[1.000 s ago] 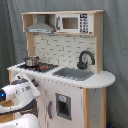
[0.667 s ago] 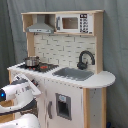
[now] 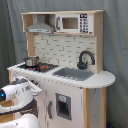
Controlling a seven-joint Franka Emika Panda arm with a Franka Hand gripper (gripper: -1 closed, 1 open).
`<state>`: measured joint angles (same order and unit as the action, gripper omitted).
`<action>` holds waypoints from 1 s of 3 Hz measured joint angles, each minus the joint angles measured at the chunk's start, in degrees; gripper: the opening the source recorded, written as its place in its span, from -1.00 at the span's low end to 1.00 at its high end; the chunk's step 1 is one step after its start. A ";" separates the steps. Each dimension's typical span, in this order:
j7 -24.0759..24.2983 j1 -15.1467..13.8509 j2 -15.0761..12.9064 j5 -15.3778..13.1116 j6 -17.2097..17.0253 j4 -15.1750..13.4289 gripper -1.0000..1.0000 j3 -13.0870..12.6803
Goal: Play with the kitchen
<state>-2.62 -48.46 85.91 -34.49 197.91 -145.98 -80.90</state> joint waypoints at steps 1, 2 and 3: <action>-5.93 0.00 -0.01 0.00 -0.01 0.04 -1.00 0.00; -12.35 0.00 -0.02 0.00 -0.02 0.09 -1.00 0.00; -19.06 0.00 -0.02 0.00 -0.03 0.13 -1.00 -0.01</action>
<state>-21.67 -48.46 85.89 -34.49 197.88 -145.85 -80.90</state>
